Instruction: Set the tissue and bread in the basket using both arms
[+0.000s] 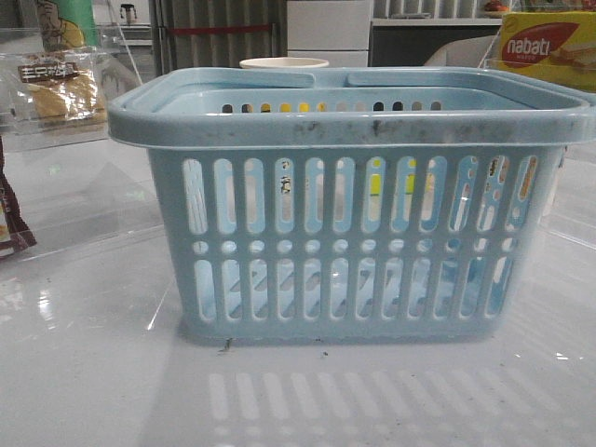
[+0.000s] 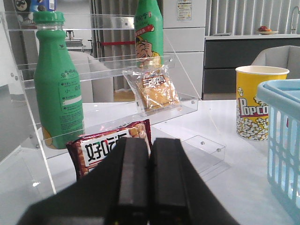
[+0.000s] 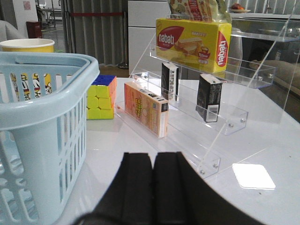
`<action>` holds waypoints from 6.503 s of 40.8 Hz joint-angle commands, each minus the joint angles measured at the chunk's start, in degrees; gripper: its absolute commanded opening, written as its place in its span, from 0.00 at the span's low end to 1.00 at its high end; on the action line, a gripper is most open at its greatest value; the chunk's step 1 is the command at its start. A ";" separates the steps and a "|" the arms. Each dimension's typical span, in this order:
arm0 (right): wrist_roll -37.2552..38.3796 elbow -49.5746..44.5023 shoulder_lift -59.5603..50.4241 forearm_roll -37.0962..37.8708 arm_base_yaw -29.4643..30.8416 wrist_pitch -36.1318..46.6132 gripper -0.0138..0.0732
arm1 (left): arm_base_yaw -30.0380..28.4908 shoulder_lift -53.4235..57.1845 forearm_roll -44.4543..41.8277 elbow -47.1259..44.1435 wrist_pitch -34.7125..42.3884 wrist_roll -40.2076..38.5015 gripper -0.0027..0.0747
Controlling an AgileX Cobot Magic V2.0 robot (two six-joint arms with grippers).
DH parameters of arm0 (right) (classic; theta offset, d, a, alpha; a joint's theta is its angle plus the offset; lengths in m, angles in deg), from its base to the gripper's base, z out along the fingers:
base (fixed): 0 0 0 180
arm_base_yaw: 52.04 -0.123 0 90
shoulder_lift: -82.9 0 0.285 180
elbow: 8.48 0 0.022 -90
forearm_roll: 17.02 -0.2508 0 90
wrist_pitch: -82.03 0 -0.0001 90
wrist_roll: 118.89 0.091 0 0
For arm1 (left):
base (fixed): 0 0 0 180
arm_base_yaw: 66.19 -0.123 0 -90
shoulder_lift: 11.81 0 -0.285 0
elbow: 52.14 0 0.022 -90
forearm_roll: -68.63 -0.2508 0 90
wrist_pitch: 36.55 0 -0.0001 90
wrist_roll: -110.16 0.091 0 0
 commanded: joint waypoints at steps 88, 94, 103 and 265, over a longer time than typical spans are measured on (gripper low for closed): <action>0.43 51.24 60.50 -0.15 7.52 -26.87 0.74 | 0.55 -43.83 0.82 40.54 -27.18 -0.33 0.65; 0.43 59.94 69.80 -0.09 10.16 -28.93 0.74 | 0.55 -43.83 0.82 40.54 -27.18 -0.33 0.65; 0.38 72.60 83.01 3.47 11.56 -32.75 0.74 | 0.55 -43.83 0.82 40.54 -27.18 -0.33 0.65; -4.94 42.23 39.29 -4.11 -27.13 -28.71 0.81 | 0.17 -69.19 4.62 57.26 -23.09 -0.45 0.82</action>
